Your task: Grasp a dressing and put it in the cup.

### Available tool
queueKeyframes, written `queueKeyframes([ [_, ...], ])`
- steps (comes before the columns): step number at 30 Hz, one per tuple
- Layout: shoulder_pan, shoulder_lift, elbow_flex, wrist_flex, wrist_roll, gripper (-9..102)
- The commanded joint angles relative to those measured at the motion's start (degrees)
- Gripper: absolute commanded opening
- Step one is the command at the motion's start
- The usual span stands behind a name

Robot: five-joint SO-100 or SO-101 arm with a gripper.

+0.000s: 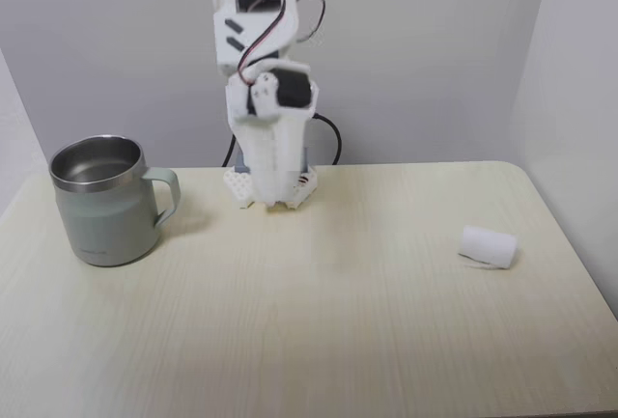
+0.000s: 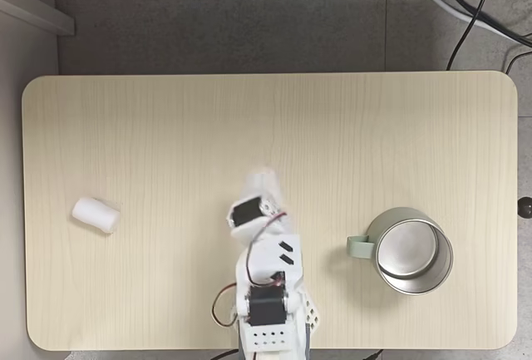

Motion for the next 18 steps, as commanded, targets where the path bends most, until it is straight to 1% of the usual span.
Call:
queueKeyframes([
  [1, -4.31, 10.46, 14.15, 6.86, -6.42, 13],
  [5, -11.51, 22.06, 26.19, 16.26, -13.01, 15],
  [8, -17.05, 31.55, 34.28, 21.18, -16.0, 15],
  [12, -23.82, 43.33, 43.77, 25.58, -20.04, 15],
  [18, -32.78, 56.78, 53.35, 30.59, -26.28, 16],
])
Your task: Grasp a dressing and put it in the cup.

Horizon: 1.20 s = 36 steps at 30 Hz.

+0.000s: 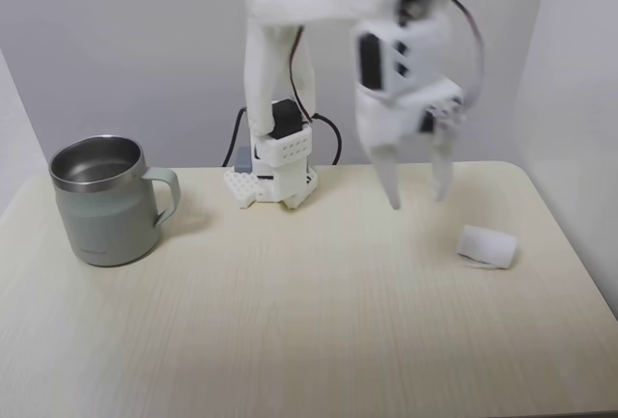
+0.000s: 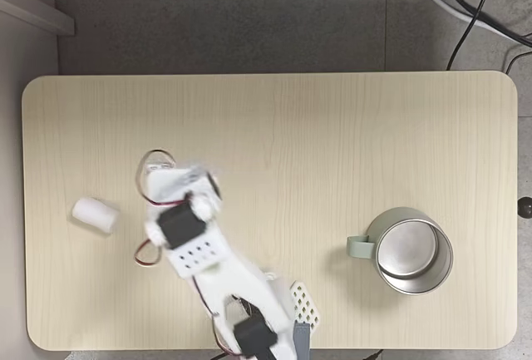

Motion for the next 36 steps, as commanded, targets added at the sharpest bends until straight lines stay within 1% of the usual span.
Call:
queueKeyframes([
  [1, -5.1, 5.1, 6.42, 2.02, -2.02, 17],
  [9, -14.68, 19.25, 15.12, 2.29, -2.55, 18],
  [20, -20.57, 40.87, 32.7, 4.13, -0.26, 19],
  [31, -24.52, 45.35, 37.18, 4.75, 0.62, 19],
  [36, -26.1, 49.57, 40.52, 4.83, 2.72, 13],
])
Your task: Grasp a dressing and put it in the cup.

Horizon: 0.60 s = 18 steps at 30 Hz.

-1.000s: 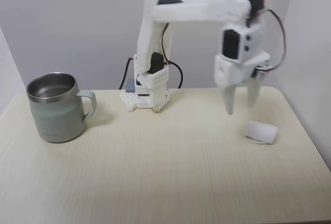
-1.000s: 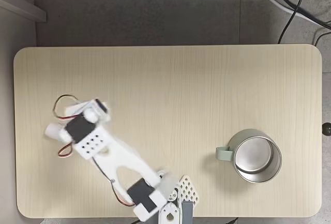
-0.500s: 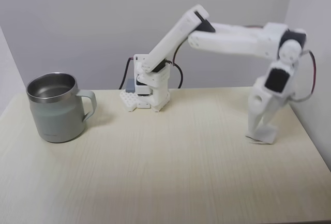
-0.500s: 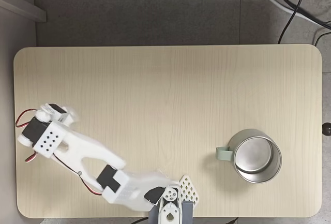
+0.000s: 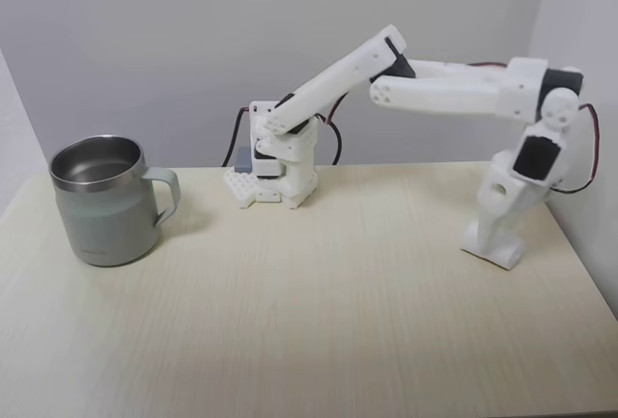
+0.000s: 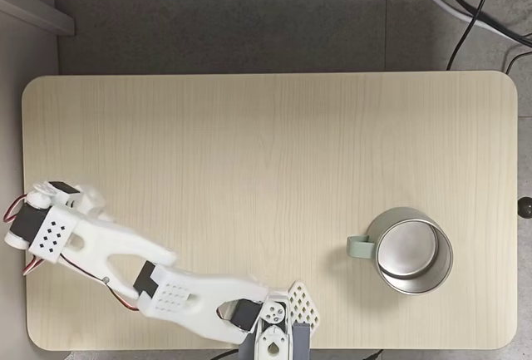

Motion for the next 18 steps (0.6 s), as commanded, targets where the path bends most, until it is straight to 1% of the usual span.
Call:
queueKeyframes([
  [1, -0.62, 1.67, 4.04, 1.41, 1.14, 11],
  [7, -0.26, 3.96, 5.54, 1.49, 2.11, 0],
  [12, -0.18, 5.19, 5.89, 1.58, 2.55, 0],
  [18, 0.18, 1.76, 4.31, 2.2, 3.78, 0],
])
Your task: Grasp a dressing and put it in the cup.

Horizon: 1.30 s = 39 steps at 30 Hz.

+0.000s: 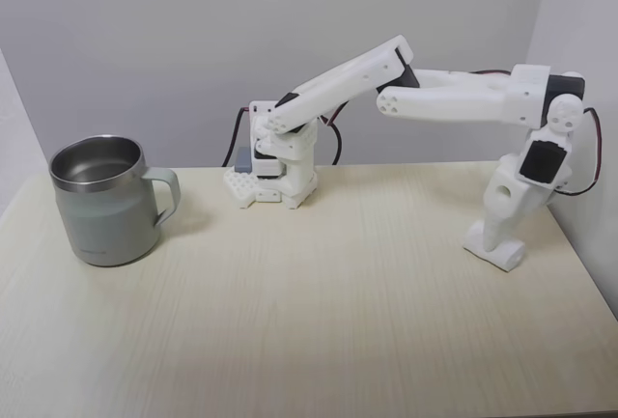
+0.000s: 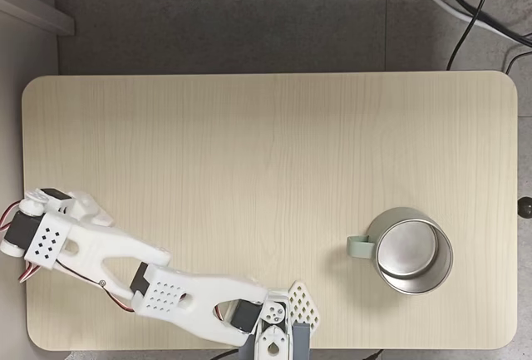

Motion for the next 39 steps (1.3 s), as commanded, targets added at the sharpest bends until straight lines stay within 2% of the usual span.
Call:
queueKeyframes([
  [1, 0.88, -3.6, -1.23, 1.85, 0.53, 0],
  [12, 1.05, -24.52, -10.2, 2.02, 4.39, 0],
  [21, 9.58, -43.68, -16.26, 2.11, 10.99, 0],
  [27, 23.29, -60.29, -24.79, 2.11, 12.22, 0],
  [34, 44.74, -81.74, -38.06, 1.32, 10.9, 0],
  [39, 61.08, -93.69, -44.82, 1.14, 15.82, 0],
])
